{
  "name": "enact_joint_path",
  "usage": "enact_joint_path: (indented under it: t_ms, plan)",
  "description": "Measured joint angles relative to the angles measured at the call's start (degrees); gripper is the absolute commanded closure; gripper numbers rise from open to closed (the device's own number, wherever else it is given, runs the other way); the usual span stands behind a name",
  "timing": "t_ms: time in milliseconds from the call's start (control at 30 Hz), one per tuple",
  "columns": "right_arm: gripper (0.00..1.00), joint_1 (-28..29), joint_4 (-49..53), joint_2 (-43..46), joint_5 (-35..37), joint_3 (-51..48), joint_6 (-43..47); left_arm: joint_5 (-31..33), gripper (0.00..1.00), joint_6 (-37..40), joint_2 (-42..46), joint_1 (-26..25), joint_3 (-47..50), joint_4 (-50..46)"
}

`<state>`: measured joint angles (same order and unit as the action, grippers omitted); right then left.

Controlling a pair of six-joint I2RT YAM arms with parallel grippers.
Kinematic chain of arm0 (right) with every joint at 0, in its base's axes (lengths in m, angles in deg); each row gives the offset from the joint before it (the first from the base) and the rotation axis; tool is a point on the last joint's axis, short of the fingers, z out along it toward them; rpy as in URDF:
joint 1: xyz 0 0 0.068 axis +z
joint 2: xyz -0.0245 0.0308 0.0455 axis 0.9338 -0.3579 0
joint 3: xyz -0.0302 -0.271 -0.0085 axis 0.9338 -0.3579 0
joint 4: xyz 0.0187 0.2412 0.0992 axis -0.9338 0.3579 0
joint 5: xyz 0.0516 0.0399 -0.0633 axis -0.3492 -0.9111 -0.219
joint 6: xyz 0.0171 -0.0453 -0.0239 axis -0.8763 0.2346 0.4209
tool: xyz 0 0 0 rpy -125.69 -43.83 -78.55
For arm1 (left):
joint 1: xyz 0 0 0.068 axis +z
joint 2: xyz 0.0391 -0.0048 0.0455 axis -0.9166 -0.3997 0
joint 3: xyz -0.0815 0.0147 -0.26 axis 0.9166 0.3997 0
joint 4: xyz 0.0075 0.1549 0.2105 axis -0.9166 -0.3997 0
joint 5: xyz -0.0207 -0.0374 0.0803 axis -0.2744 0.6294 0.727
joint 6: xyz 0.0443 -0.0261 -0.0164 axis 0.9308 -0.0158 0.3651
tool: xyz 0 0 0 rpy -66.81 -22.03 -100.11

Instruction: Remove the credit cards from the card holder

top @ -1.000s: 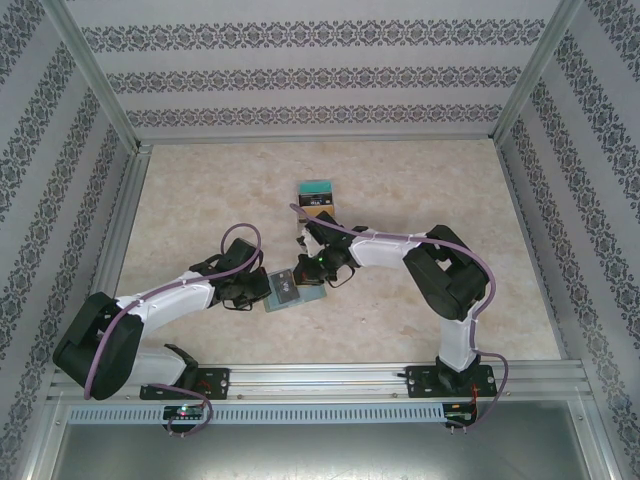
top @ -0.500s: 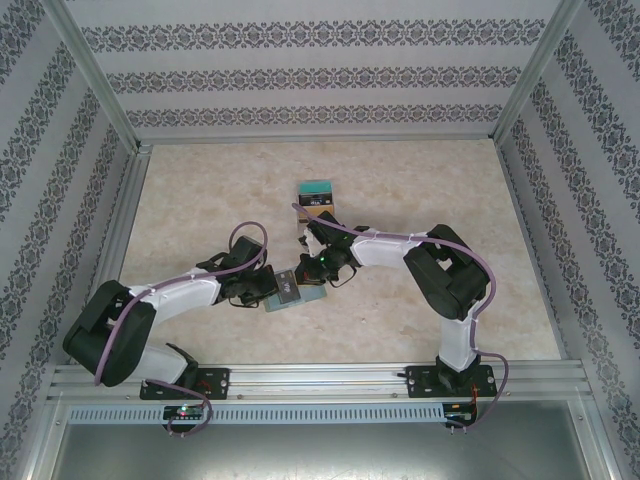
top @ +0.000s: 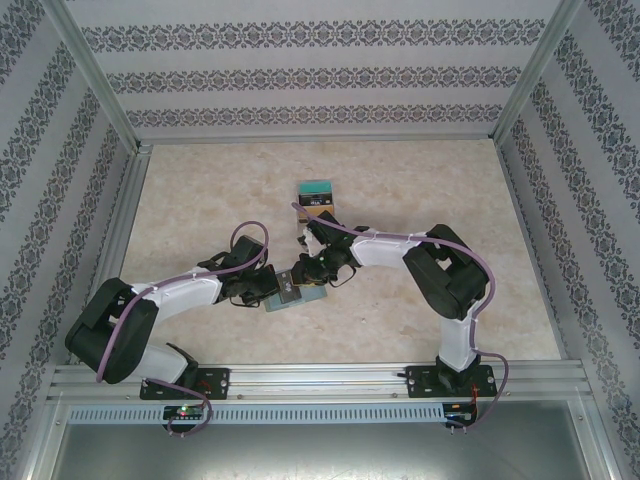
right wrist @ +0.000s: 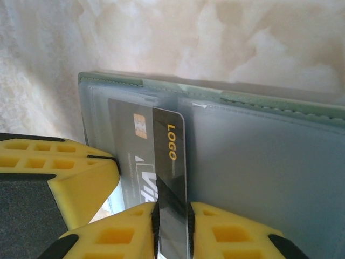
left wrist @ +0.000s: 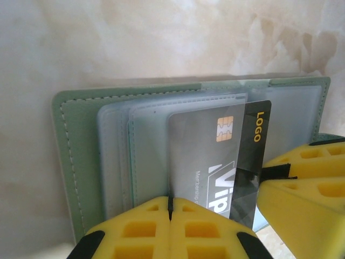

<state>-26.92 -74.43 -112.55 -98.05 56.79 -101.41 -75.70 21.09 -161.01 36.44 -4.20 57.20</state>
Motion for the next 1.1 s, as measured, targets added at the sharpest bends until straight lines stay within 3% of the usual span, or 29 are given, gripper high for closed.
enact_joint_path:
  t_ms: [233,467,1100]
  plan:
    - [0.73,0.00,-0.66,-1.01,-0.57,0.00,-0.15,-0.02,1.00,0.00,0.00,0.00,0.00,-0.02]
    - [1.00,-0.61,-2.05,-1.22,-1.68,-0.57,-1.07,0.02,1.00,0.02,0.00,0.00,0.00,-0.04]
    - [1.00,-9.97,-0.44,5.18,-4.74,-5.68,3.41,1.57,1.00,2.56,1.66,0.00,-0.11,-3.10]
